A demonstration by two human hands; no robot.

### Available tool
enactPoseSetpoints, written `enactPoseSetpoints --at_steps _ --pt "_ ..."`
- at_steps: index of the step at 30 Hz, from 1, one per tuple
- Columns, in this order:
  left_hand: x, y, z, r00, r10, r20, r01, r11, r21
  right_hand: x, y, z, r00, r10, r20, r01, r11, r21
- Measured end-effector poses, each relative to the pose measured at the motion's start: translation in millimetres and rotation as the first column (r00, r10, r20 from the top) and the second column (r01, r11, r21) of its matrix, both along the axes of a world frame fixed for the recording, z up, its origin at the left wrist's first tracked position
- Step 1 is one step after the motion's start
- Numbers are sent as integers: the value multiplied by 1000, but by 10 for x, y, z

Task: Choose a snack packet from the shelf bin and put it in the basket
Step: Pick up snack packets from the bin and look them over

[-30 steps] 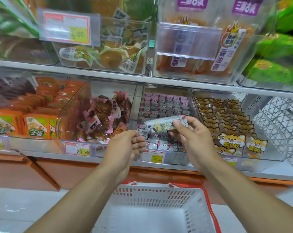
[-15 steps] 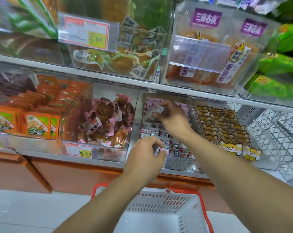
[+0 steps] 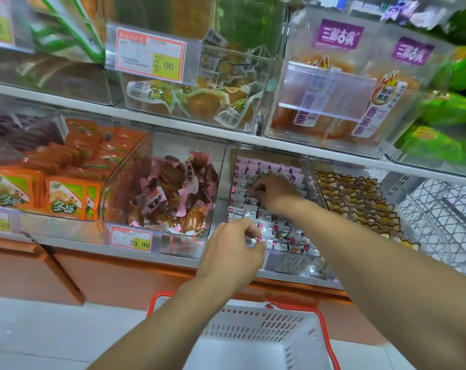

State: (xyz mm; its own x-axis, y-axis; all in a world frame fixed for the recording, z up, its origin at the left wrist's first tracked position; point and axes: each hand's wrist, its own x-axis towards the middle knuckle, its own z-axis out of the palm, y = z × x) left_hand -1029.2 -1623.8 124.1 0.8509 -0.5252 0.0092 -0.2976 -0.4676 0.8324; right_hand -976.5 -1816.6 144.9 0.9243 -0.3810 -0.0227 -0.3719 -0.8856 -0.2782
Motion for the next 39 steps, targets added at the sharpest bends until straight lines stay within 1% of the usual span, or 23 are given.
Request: enactPoseSetpoints --at_steps 2,4,6,9,12,14,15,17,19,21,22,25,28,30,34,37,39 --pt "-4 -8 9 1000 1 3 -1 1000 2 -4 15 -42 998 -36 49 34 998 47" --pt "-11 -11 15 1000 -1 2 1 1000 5 -4 20 -72 983 -74 167 60 994 87" --pt "-14 -10 18 1000 -4 0 4 1000 5 -21 28 -58 947 -132 294 82 981 177" --pt "-17 -3 36 1000 -6 -18 6 1000 -15 -133 76 43 852 -242 464 67 930 361" --pt "-4 13 65 996 13 -93 -23 994 -108 -379 160 168 722 -390 572 30 843 537" --pt "13 28 88 983 43 -181 -78 978 -192 -602 242 227 636 -511 578 3 751 660" --pt "20 36 103 972 60 -227 -113 967 -229 -730 292 256 616 -570 544 -15 682 731" --pt "21 47 134 942 78 -327 -181 937 -299 -1000 395 284 629 -645 435 -103 486 868" --pt "12 47 164 892 54 -449 -235 904 -358 -1239 486 255 673 -667 320 -151 300 942" --pt "-12 57 163 847 13 -532 -266 876 -402 -1409 535 180 683 -693 231 -152 175 973" --pt "-24 67 144 838 -1 -545 -273 865 -421 -1467 538 140 681 -705 200 -149 135 980" --pt "-35 98 80 811 -10 -585 -316 835 -451 -1560 503 41 719 -679 150 -119 92 989" --pt "-2 132 19 755 -22 -655 -396 781 -482 -1588 466 -19 766 -630 127 -94 86 992" --pt "28 151 -2 714 -60 -698 -429 750 -503 -1577 445 -31 771 -624 126 -91 87 992" --pt "82 163 -26 631 -151 -761 -459 718 -523 -1561 411 -7 766 -621 164 -142 84 986" --pt "80 159 -24 613 -152 -775 -487 699 -523 -1571 397 8 756 -630 176 -163 79 983" --pt "70 164 -20 634 -132 -762 -481 704 -522 -1586 387 -5 752 -636 174 -161 79 984"
